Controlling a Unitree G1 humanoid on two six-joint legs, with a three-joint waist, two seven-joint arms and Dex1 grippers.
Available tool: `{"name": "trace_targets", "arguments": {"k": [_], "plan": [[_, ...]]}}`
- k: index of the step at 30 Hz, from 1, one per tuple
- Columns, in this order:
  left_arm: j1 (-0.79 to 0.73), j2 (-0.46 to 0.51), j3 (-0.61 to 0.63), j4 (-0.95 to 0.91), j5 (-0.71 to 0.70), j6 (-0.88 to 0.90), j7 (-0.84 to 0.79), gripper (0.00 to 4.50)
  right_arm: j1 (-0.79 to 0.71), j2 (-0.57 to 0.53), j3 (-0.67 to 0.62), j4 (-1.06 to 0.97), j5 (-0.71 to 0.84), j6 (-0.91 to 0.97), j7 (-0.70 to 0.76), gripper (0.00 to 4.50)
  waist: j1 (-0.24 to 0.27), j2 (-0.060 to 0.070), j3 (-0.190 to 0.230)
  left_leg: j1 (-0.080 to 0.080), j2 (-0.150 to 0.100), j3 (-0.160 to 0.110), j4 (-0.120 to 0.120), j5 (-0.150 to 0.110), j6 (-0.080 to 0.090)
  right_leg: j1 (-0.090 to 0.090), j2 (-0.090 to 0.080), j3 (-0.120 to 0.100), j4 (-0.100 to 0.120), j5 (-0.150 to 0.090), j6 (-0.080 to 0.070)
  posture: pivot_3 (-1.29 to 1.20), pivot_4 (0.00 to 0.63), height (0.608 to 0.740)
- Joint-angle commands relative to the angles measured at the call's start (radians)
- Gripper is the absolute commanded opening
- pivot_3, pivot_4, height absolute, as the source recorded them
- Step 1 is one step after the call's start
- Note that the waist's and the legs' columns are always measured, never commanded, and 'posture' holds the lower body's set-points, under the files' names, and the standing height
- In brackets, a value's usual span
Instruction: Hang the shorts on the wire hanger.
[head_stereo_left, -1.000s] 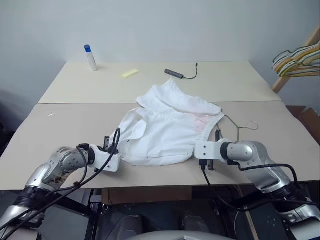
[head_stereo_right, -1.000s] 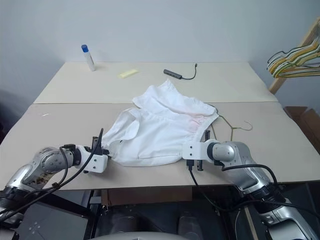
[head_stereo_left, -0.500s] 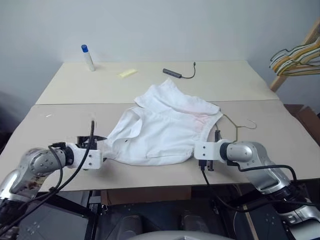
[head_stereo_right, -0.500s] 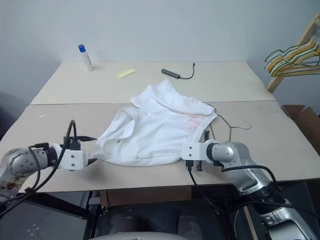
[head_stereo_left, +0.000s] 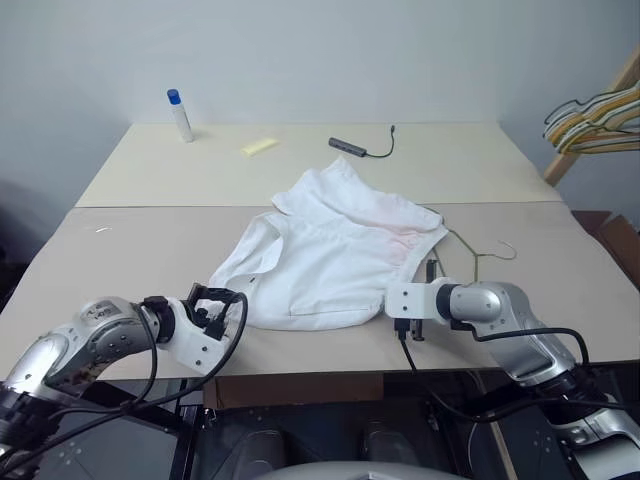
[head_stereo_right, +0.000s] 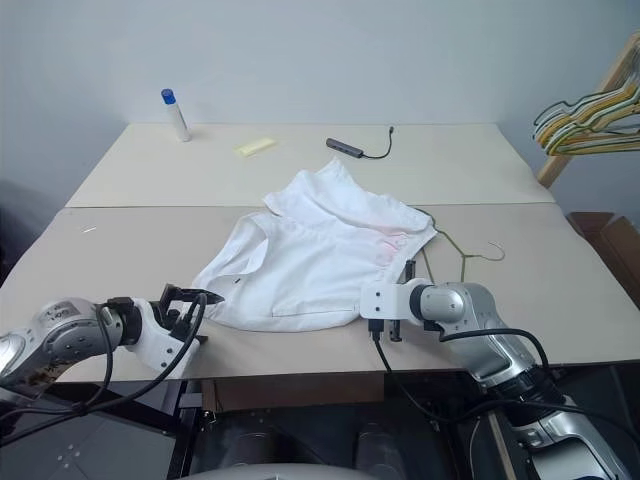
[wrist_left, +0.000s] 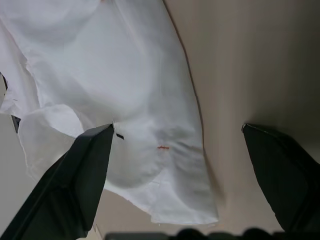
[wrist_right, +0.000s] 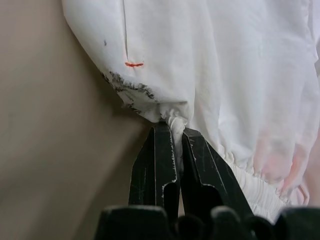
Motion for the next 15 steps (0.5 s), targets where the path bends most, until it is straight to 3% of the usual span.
{"name": "trace_targets", "arguments": {"k": [1, 7, 10, 15], "plan": [[-0.036, -0.02, -0.038, 0.047, 0.078, 0.022, 0.025, 4.47, -0.01, -0.009, -0.025, -0.033, 0.001, -0.005, -0.001, 0.0, 0.002, 0.0, 0.0, 0.0, 0.0, 0.0, 0.0, 0.0, 0.0, 0.0, 0.0, 0.0, 0.0, 0.0, 0.0, 0.05, 0.0, 0.74], [-0.116, -0.079, -0.086, 0.127, 0.18, 0.086, 0.069, 4.47, -0.022, -0.015, -0.032, -0.029, 0.005, -0.004, 0.005, 0.0, 0.01, 0.009, -0.006, 0.002, 0.0, 0.0, 0.0, 0.0, 0.0, 0.002, 0.0, 0.0, 0.0, 0.0, 0.0, 0.05, 0.0, 0.74], [-0.149, -0.087, -0.106, 0.172, 0.191, 0.088, 0.072, 3.85, -0.021, -0.018, -0.034, -0.032, 0.006, -0.004, 0.007, 0.0, 0.009, 0.01, -0.007, 0.002, 0.0, 0.0, 0.0, 0.0, 0.0, 0.002, 0.0, 0.0, 0.0, 0.0, 0.0, 0.04, 0.0, 0.74], [-0.158, -0.083, -0.121, 0.182, 0.176, 0.076, 0.075, 2.26, -0.017, -0.021, -0.036, -0.038, 0.008, -0.001, 0.008, 0.0, 0.005, 0.01, -0.007, 0.002, 0.0, 0.0, 0.0, 0.0, 0.0, 0.001, 0.0, 0.001, 0.0, 0.0, 0.0, 0.04, 0.0, 0.74]]}}
